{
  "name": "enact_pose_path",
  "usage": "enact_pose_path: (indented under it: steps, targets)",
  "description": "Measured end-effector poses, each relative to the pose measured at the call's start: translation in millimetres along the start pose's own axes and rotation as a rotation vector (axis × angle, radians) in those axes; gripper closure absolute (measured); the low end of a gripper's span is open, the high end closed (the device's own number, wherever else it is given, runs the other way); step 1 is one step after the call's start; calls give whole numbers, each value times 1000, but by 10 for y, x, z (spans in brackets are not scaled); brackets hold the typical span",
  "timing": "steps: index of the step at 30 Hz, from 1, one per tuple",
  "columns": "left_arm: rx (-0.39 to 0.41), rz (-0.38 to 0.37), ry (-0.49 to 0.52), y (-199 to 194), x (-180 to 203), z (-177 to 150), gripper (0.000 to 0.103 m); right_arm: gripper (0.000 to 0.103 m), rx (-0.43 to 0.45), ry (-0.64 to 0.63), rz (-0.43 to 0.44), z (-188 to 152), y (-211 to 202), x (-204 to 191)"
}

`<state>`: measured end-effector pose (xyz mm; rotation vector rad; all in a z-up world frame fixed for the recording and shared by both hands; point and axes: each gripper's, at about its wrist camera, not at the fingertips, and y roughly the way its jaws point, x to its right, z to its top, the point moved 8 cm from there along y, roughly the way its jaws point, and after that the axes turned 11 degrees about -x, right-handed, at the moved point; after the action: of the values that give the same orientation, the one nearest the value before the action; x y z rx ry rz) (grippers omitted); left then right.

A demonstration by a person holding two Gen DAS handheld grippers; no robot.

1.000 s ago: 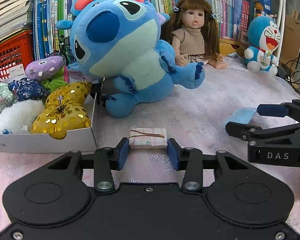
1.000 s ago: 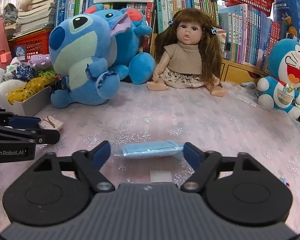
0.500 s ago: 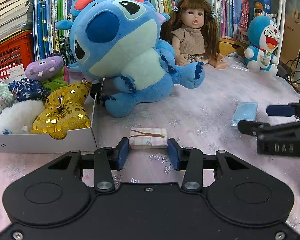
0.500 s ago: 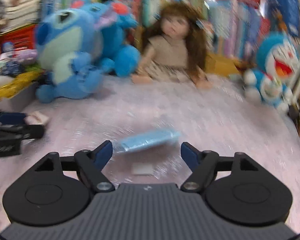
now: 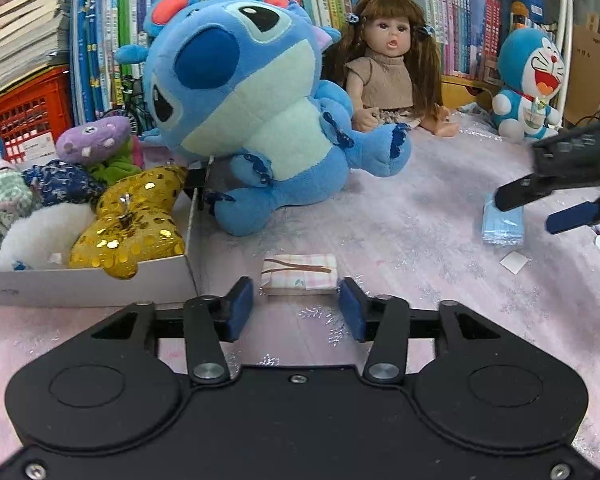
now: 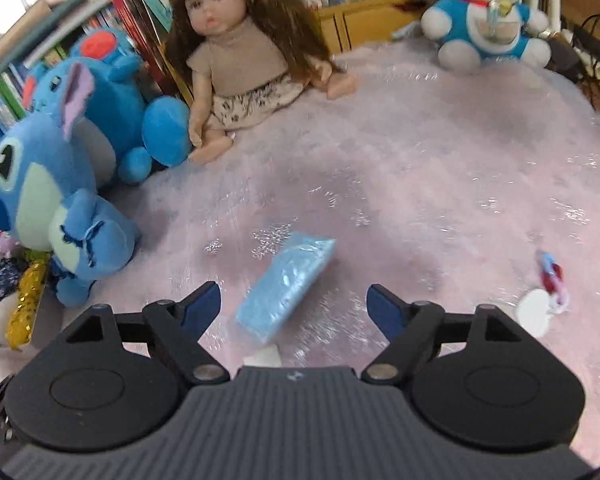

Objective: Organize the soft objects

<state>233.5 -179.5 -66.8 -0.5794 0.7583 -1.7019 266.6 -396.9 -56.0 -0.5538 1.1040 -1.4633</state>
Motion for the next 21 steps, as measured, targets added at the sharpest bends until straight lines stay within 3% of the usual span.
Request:
enact_pose_path:
  steps: [3, 6, 8, 12, 13, 15, 16, 17, 21]
  targets:
    - [18, 17, -6, -55, -11, -12, 35, 16, -42, -17, -56, 60, 185, -88]
    - [64, 27, 14, -127, 9, 19, 28, 37, -54, -26, -85, 118, 292, -154]
    - [85, 33, 22, -145, 19, 61, 27, 65, -51, -44, -88, 128, 297, -221]
    - [60, 31, -37, -55, -38, 138, 27, 75, -68, -101, 20, 38, 286, -387]
    - [38, 22, -47, -9, -51, 141, 28, 81, -71, -126, 28, -4, 282, -427]
    - [-2, 20, -62, 76, -86, 122, 35, 83, -73, -167, 41, -81, 260, -494]
    - [-13, 18, -64, 102, -96, 107, 43, 84, -75, -177, 54, -107, 246, -523]
    - [-13, 18, -64, 110, -100, 95, 60, 85, -79, -181, 72, -135, 229, -544]
    - [1, -7, -61, 81, -79, 100, 63, 88, -77, -186, 109, -212, 144, -581]
